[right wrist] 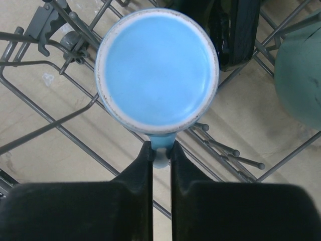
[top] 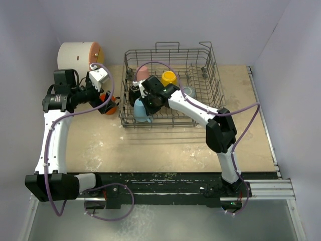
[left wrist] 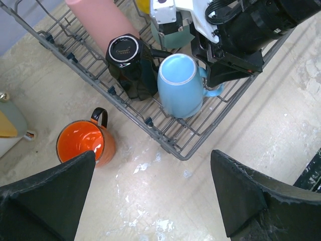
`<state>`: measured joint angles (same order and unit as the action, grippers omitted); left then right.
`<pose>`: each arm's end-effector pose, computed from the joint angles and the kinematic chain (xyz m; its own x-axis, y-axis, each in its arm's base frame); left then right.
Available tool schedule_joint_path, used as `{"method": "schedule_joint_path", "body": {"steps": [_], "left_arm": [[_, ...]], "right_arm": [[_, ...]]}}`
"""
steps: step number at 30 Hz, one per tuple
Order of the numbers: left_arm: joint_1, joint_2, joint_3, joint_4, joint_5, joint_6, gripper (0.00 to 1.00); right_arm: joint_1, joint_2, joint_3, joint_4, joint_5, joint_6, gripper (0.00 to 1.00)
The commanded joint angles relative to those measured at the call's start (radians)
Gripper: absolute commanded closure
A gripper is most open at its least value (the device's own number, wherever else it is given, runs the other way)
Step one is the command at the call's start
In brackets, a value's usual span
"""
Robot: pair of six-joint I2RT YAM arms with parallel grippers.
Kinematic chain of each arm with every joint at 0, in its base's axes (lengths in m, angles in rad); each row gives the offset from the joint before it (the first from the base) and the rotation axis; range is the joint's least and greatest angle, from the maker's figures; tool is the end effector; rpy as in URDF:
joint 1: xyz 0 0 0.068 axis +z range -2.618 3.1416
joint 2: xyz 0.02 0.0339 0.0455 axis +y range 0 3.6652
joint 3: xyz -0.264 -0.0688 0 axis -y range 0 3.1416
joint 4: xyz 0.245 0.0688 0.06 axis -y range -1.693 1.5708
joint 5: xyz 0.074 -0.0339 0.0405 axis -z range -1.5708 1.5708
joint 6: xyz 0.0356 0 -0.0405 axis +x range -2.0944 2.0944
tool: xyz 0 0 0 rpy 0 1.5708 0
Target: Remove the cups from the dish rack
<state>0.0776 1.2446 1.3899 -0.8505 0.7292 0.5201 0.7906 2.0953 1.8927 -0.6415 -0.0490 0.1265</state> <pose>0.2468 -0.0046 0.3932 -0.3381 0.3454 -0.8754 0.7099 0.7043 0.0037 0.3343 0.3403 0.2696 -0.6140 -0.4413 -0.6545 -0.6606 0.7410 0.1201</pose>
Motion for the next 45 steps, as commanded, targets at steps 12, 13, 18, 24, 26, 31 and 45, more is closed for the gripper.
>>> {"method": "schedule_joint_path", "body": {"steps": [12,13,18,24,26,31,45], "left_arm": [[0.004,-0.177,-0.106,0.048,0.099,0.271,0.01],[0.004,-0.194,-0.127,0.055,0.104,0.303,0.01],[0.004,-0.265,-0.163,0.085,0.166,0.42,0.01],[0.002,-0.381,-0.246,0.218,0.245,0.6,0.0],[0.001,-0.392,-0.245,0.229,0.25,0.65,0.0],[0.001,-0.428,-0.234,0.247,0.283,0.69,0.01],[0.001,-0.504,-0.286,0.058,0.305,0.937,0.05]], "right_arm": [[0.01,-0.239,0.157,-0.044,0.017,0.063,1.0],[0.01,-0.256,0.164,-0.041,0.015,0.078,1.0],[0.01,-0.369,0.129,0.046,-0.056,0.222,1.0],[0.01,-0.557,-0.177,0.354,-0.235,0.532,1.0],[0.01,-0.617,-0.296,0.502,-0.289,0.648,1.0],[0.03,-0.707,-0.487,0.776,-0.356,0.852,1.0],[0.125,-0.71,-0.659,1.101,-0.387,1.054,1.0]]}}
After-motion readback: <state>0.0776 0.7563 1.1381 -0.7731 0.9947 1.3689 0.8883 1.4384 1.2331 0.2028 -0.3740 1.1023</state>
